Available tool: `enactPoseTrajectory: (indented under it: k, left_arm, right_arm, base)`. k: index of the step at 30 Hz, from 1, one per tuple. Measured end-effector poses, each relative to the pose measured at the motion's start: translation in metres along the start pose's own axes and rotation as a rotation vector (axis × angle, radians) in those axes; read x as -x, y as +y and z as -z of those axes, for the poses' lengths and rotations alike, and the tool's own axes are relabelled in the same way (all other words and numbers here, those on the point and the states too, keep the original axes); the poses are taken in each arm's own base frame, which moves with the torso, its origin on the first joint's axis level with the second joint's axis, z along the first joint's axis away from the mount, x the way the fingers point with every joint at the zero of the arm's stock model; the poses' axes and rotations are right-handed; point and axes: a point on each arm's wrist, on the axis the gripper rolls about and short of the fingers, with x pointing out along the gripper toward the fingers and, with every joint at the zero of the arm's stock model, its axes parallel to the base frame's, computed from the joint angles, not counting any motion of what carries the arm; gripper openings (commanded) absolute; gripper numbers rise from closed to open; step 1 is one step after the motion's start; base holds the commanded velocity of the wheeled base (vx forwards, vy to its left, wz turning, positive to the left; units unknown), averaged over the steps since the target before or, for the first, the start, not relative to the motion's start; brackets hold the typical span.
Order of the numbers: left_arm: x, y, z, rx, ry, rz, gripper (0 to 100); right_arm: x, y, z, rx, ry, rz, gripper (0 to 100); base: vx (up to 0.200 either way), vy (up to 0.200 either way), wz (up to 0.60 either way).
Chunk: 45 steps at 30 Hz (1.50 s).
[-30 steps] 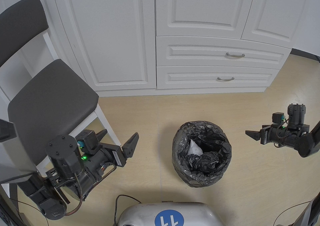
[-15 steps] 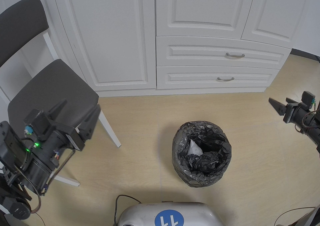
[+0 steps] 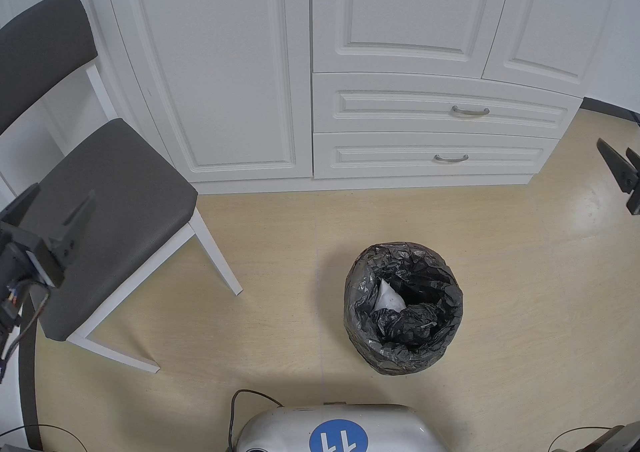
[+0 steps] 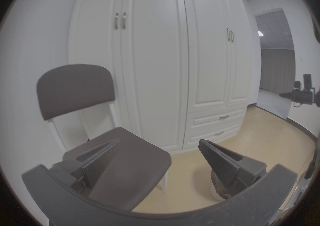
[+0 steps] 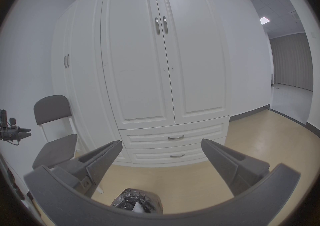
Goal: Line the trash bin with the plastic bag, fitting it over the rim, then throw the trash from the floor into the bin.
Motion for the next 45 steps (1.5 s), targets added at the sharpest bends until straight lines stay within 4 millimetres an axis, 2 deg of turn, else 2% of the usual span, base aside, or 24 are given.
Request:
enactPoseTrajectory:
  k: [7, 14, 18, 21, 27, 31, 39, 45]
  left_arm:
    - [0.049, 0.022, -0.019, 0.054, -0.075, -0.093, 100]
    - [0.095, 0.033, -0.023, 0.068, -0.097, -0.184, 100]
    - [0.126, 0.035, -0.019, 0.061, -0.052, -0.224, 100]
    - [0.153, 0.036, -0.018, 0.072, -0.05, -0.247, 100]
    - [0.193, 0.033, -0.028, 0.134, -0.161, -0.318, 100]
    - [0.207, 0.027, -0.021, 0.127, -0.168, -0.361, 100]
    - [0.208, 0.023, 0.008, 0.137, -0.114, -0.374, 100]
    - [0.202, 0.021, 0.017, 0.128, -0.121, -0.306, 100]
  right_arm:
    - [0.069, 0.012, -0.011, -0.008, 0.027, 0.005, 100]
    - [0.143, 0.021, 0.006, -0.023, 0.108, 0.007, 100]
    - [0.175, 0.024, 0.018, -0.024, 0.109, 0.0, 100]
    - [0.192, 0.025, 0.025, -0.009, 0.074, -0.017, 100]
    - [0.212, 0.025, 0.039, 0.036, 0.026, -0.033, 100]
    - [0.216, 0.023, 0.048, 0.038, 0.017, 0.001, 100]
    - [0.214, 0.019, 0.066, 0.037, 0.008, 0.085, 100]
    - [0.212, 0.018, 0.071, 0.039, -0.028, 0.116, 100]
  base:
    - [0.0, 0.0, 0.0]
    - [0.0, 0.0, 0.0]
    - [0.0, 0.0, 0.0]
    - [0.0, 0.0, 0.0]
    - [0.0, 0.0, 0.0]
    - [0.0, 0.0, 0.0]
    - [0.0, 0.0, 0.0]
    - [0.0, 0.0, 0.0]
